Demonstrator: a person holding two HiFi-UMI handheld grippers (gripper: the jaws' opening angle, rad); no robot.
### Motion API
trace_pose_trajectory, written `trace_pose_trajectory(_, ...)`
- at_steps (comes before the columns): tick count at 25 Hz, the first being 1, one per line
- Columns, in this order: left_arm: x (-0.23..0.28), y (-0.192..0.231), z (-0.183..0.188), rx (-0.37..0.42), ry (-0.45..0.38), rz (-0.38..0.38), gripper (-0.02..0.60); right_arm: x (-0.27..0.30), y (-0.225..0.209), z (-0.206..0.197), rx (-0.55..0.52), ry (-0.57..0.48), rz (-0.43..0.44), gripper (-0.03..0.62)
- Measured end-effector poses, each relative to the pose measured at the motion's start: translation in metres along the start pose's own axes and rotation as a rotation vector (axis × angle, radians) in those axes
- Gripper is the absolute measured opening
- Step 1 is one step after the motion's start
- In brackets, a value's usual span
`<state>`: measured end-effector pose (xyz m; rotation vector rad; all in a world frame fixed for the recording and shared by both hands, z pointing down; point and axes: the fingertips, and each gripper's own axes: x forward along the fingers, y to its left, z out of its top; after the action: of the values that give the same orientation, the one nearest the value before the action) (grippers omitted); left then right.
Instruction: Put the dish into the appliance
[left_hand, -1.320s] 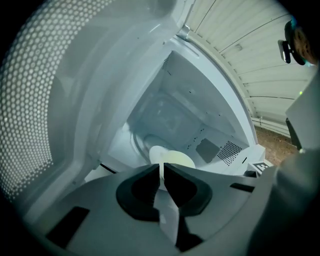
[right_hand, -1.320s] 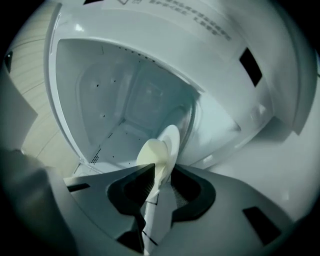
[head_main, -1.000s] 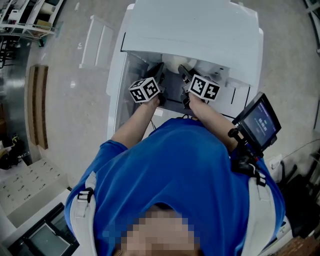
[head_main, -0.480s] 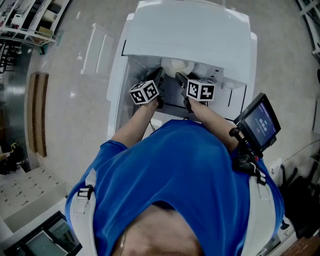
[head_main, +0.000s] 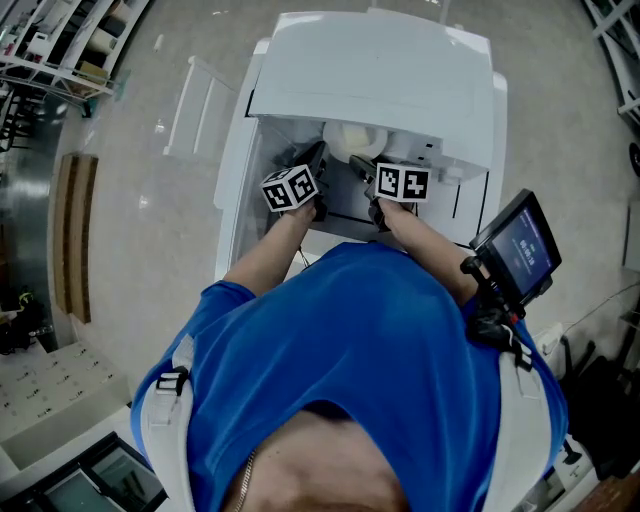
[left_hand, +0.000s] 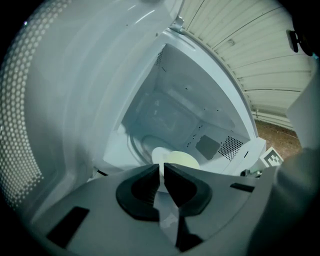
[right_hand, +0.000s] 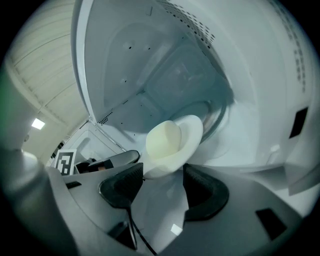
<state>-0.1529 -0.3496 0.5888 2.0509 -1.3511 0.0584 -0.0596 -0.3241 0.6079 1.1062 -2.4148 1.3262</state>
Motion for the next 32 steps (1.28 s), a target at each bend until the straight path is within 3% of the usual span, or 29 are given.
trace_pose_trajectory(7,0.002,0.001,-0.001,-0.003,-0.002,-0.006,0.032,0.000,0.000,0.002,-0.159,0.005,-0.040,0.250)
trace_pose_trajectory(19,-0.003,0.003,-0.007,-0.030,-0.013,-0.010,0.032,-0.001,-0.009,0.001,-0.041,-0.007,-0.031,0.259)
trace_pose_trajectory(32,-0.008,-0.022,-0.041,-0.058,0.054,-0.106,0.034,-0.005,-0.013,-0.002,-0.057,-0.006,-0.038,0.259)
